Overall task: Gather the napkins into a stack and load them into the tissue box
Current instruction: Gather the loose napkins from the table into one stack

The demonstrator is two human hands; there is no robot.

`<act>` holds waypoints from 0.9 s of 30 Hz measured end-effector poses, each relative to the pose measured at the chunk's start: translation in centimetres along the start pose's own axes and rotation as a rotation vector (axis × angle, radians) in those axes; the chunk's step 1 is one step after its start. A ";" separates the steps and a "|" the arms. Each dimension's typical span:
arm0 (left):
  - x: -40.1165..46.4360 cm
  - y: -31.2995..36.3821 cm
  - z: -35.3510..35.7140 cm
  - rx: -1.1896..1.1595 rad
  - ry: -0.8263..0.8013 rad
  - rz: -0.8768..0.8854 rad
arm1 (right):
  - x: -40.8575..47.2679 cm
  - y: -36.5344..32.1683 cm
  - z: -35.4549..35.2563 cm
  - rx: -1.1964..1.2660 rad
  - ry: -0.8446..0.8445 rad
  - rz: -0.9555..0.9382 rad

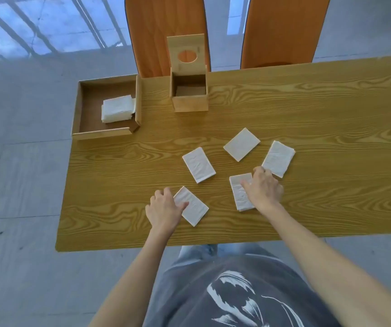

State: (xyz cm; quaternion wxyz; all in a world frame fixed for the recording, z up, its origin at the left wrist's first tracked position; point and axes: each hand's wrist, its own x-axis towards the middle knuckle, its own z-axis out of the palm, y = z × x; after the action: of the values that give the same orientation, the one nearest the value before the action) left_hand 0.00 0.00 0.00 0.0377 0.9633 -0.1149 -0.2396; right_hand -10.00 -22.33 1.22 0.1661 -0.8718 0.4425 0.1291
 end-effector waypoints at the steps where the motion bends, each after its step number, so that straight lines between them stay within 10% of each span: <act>1: -0.1 -0.1 0.0 -0.011 -0.016 -0.026 | 0.0 0.0 0.0 0.016 -0.016 0.041; 13: 0.6 -0.3 1.7 -0.402 -0.052 -0.103 | 0.5 0.2 1.3 0.170 -0.086 0.188; 19: 1.3 -0.1 2.6 -1.100 -0.160 -0.289 | 0.8 0.3 1.6 0.325 -0.091 0.101; 27: 1.5 -0.2 2.3 -1.383 -0.206 -0.392 | 1.0 -1.1 1.8 0.908 -0.310 0.025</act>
State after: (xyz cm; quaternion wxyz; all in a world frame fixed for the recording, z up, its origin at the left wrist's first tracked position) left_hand 0.28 -0.17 -2.72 0.5834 0.6946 0.2346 -0.3495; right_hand -8.65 -21.75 -0.60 0.5924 -0.6763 0.4345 0.0535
